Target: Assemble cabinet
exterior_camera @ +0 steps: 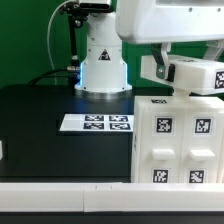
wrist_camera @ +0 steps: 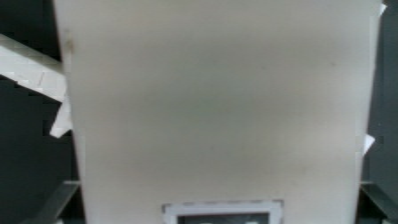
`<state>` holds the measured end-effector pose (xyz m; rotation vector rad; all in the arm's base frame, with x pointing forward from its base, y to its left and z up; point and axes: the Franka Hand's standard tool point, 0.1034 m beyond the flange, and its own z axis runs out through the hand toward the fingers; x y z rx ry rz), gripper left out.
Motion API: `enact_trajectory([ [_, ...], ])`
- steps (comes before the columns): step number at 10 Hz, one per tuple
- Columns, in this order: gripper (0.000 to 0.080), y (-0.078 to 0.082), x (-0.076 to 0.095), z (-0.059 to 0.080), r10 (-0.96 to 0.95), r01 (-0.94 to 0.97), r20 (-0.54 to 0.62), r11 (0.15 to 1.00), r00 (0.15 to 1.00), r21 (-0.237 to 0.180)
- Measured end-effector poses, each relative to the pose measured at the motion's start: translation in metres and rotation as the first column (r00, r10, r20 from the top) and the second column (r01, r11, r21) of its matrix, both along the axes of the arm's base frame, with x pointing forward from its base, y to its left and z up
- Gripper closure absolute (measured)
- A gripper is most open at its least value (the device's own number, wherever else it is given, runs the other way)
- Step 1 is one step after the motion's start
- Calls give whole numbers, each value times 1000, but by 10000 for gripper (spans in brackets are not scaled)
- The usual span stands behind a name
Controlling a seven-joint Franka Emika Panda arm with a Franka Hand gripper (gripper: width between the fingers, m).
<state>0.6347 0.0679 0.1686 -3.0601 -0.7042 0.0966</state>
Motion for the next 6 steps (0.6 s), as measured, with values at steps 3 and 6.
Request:
enact_trajectory([
  [3,255,-1,8,0,-1,1,39,1000,999,1],
  [6,256,1,11,-3,-3,3,70,1000,998,3],
])
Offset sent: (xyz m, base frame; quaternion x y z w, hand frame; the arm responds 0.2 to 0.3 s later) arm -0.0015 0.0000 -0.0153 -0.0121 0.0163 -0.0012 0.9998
